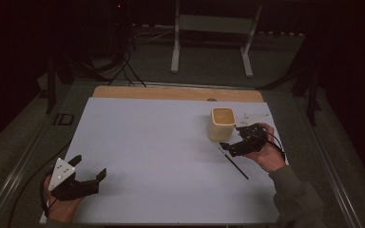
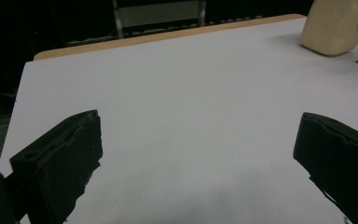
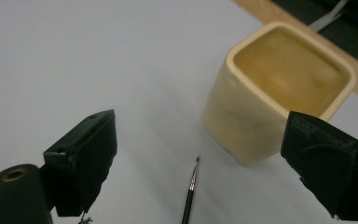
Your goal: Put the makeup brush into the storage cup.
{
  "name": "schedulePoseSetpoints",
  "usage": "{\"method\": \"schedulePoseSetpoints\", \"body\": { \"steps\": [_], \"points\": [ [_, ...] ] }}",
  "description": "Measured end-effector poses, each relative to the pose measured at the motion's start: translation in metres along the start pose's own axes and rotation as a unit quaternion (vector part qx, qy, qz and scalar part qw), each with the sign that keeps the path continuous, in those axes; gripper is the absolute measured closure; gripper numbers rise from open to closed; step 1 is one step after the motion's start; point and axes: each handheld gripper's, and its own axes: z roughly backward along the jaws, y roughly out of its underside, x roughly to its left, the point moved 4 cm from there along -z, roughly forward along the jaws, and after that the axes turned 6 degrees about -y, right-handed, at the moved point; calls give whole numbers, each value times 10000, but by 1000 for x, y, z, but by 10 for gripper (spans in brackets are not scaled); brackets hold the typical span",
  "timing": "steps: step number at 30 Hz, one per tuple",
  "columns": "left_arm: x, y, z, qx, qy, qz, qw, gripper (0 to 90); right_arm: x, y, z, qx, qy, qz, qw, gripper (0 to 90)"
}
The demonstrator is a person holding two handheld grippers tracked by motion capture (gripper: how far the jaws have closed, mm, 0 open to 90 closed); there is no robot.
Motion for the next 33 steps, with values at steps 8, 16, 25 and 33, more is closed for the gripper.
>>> {"method": "schedulePoseSetpoints", "body": {
  "steps": [8,16,25,33],
  "points": [
    [0,0,0,-1,-1,1,10000,22,-1,2,-9,588,-95,97,9982,103],
    [0,0,0,-7,-1,1,10000,22,-3,3,-13,1191,-180,191,9925,105],
    [0,0,0,-8,-1,-6,10000,22,-4,4,-19,1723,-203,225,9846,104],
    [0,0,0,-12,0,3,10000,22,-7,10,-24,2247,-249,172,9740,104]
  ]
}}
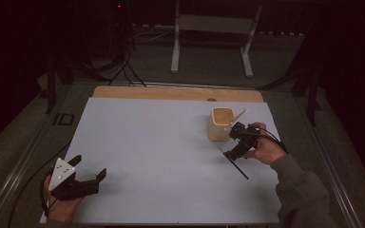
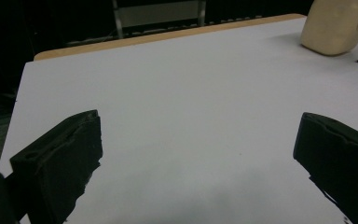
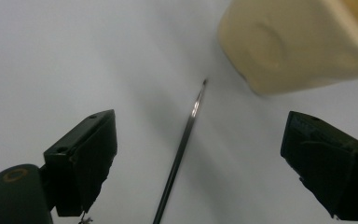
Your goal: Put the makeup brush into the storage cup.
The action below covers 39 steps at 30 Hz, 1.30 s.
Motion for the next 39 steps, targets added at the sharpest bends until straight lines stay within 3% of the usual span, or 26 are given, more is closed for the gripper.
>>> {"method": "schedulePoseSetpoints", "body": {
  "steps": [13,24,28,32,35,37,39],
  "points": [
    [0,0,0,1,-1,7,10000,22,-1,4,-28,540,-69,-61,9985,119],
    [0,0,0,11,-1,9,10000,22,-6,10,-57,1117,-157,-220,9934,160],
    [1,0,0,11,1,10,10000,22,-9,11,-64,1236,-237,-264,9917,260],
    [1,0,0,13,0,12,10000,22,-11,12,-69,1370,-339,-300,9895,452],
    [1,0,0,12,-1,13,10000,22,-9,12,-69,1410,-428,-288,9887,519],
    [0,0,0,11,-1,13,10000,22,-5,11,-68,1562,-451,-207,9865,730],
    [0,0,0,5,-8,11,10000,22,-4,11,-69,1652,-438,-144,9852,799]
  ]
}}
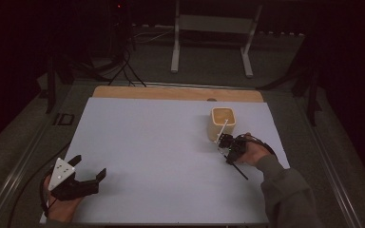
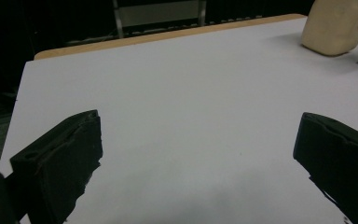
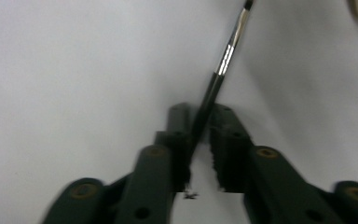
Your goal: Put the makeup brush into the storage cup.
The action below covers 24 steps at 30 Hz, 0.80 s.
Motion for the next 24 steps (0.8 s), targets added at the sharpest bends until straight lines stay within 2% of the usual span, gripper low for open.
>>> {"method": "schedulePoseSetpoints", "body": {
  "steps": [1,5,15,24],
  "points": [
    [0,0,0,-1,-1,-6,10000,22,0,0,0,33,37,39,10000,850],
    [0,0,0,7,0,5,10000,23,4,-1,0,146,191,128,9996,858],
    [0,0,0,10,-5,3,10000,23,4,1,1,183,140,142,9996,857],
    [1,0,0,14,-3,2,10000,23,3,2,7,27,136,134,9998,857]
  ]
}}
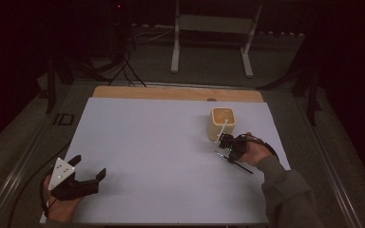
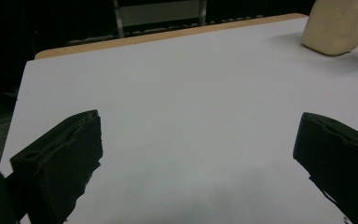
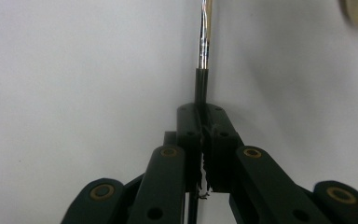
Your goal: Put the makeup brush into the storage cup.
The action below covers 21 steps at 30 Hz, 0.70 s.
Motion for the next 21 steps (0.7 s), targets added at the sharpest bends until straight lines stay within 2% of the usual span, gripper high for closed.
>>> {"method": "schedulePoseSetpoints", "body": {
  "steps": [4,5,18,21],
  "points": [
    [0,0,0,-1,-1,1,10000,23,0,0,3,-76,12,-28,10000,856],
    [0,0,0,-4,-5,3,10000,23,0,0,6,-182,17,-52,9998,856],
    [0,0,0,-4,-3,-2,10000,23,-2,0,20,-627,88,-107,9979,856],
    [0,0,0,-7,-3,3,10000,23,-2,0,21,-652,101,-110,9978,856]
  ]
}}
